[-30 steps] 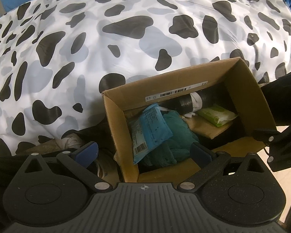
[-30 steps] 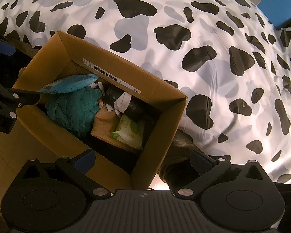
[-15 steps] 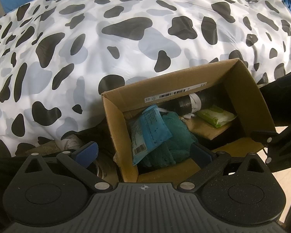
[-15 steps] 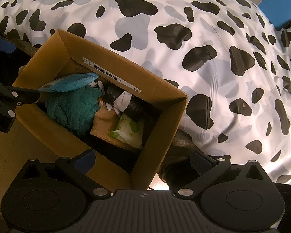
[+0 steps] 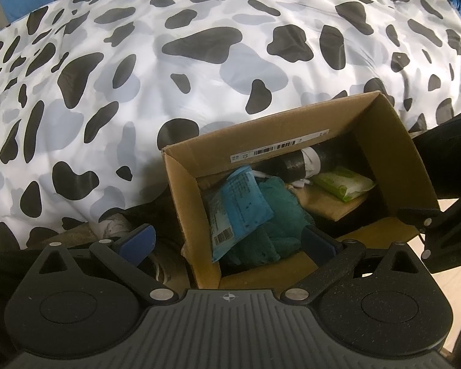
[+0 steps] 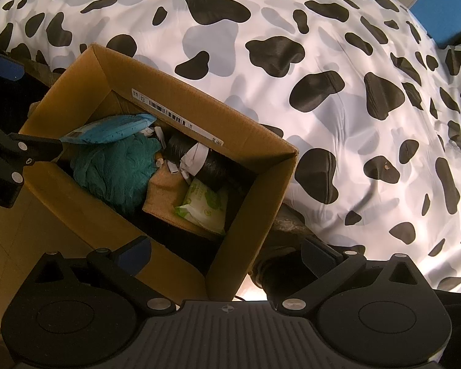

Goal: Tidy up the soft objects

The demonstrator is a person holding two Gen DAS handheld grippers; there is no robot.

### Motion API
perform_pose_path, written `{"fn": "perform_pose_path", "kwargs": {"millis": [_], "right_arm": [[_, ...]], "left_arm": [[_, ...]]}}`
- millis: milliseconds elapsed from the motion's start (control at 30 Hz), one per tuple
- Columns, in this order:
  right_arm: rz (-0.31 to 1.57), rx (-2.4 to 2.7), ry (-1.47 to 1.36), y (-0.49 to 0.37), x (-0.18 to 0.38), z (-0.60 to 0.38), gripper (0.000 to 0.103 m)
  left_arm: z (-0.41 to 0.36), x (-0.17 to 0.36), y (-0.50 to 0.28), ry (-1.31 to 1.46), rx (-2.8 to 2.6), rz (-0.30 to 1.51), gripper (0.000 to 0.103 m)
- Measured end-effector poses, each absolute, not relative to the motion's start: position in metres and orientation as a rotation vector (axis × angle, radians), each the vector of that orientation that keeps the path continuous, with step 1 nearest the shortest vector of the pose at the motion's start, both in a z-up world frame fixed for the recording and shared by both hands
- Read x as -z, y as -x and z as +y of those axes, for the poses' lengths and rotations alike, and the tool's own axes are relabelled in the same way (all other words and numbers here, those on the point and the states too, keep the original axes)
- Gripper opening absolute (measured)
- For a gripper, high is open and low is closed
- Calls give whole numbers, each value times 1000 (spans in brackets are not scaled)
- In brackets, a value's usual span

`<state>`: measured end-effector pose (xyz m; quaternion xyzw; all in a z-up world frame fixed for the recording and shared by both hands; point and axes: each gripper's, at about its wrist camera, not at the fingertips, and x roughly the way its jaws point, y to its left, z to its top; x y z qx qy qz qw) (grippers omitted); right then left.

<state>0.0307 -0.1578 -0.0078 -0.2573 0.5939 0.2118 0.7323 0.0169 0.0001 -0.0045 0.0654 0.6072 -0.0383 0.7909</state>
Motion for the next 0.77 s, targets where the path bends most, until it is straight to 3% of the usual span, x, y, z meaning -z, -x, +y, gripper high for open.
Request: {"fn": "perform_pose_path", "kwargs": {"millis": [767], "right_arm": [[1309,-466,573,-31,8,-157,103]], "left_arm": [[0,4,-15,-151,71,1301,103]]}}
